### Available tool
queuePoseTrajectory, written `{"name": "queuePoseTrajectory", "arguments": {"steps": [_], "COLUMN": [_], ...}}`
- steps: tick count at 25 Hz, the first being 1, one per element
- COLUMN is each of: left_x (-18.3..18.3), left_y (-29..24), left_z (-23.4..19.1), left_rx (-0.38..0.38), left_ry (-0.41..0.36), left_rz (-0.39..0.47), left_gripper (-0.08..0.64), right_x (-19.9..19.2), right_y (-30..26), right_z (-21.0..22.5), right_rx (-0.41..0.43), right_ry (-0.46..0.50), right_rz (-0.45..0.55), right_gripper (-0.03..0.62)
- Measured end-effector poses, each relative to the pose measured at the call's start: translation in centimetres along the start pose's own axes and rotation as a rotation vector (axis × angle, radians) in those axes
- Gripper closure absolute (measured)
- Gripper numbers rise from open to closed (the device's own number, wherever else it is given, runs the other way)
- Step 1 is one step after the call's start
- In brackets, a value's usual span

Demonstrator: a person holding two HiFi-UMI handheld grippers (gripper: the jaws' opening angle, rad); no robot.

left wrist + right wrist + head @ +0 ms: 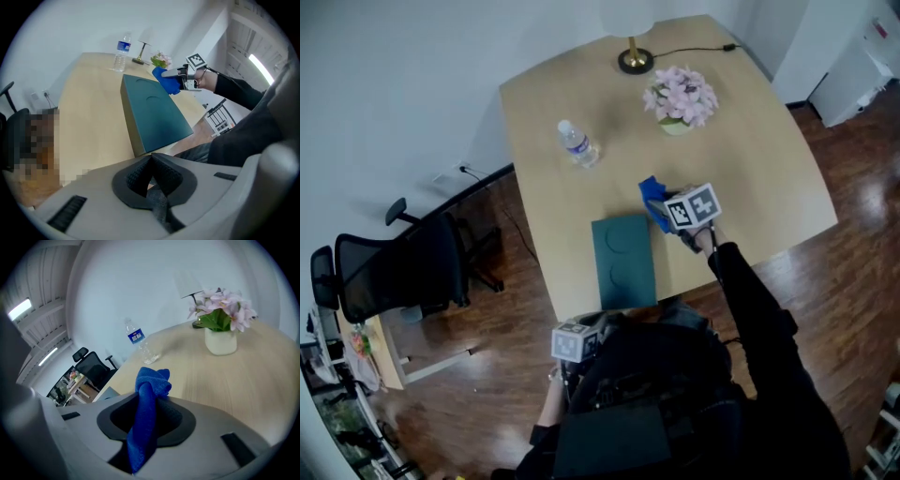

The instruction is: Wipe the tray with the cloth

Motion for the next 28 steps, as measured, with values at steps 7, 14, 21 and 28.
{"name": "queuePoseTrajectory", "arguments": {"steps": [7, 14, 21, 28], "left_x": [1.3, 2.1, 4.2, 9.8], "left_y": [0.2, 0.4, 1.2, 2.1], "left_z": [1.1, 0.2, -4.4, -9.6], "left_rx": [-0.01, 0.034, 0.139, 0.21], "left_ry": [0.099, 0.128, 0.058, -0.046], "left_rz": [0.023, 0.022, 0.002, 0.029], "left_gripper": [0.56, 0.56, 0.56, 0.56], "right_x": [2.8, 0.4, -1.5, -8.4], "right_y": [-5.0, -6.4, -3.7, 1.0], "right_z": [-0.3, -1.9, 0.4, 0.7], "right_rx": [0.059, 0.147, 0.081, 0.014], "right_ry": [0.142, 0.193, 0.052, -0.194], "right_rz": [-0.114, -0.188, -0.127, -0.025], "right_gripper": [0.488, 0.489, 0.489, 0.492]}}
Point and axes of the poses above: the fingertips, and each gripper's own axes: y backward along the fingers, z to its right, x out of its top, the point moved 1 cm from there along y, backward along the fingers, and after that the axes turned 10 degrees about -z, right-handed, at the moved point
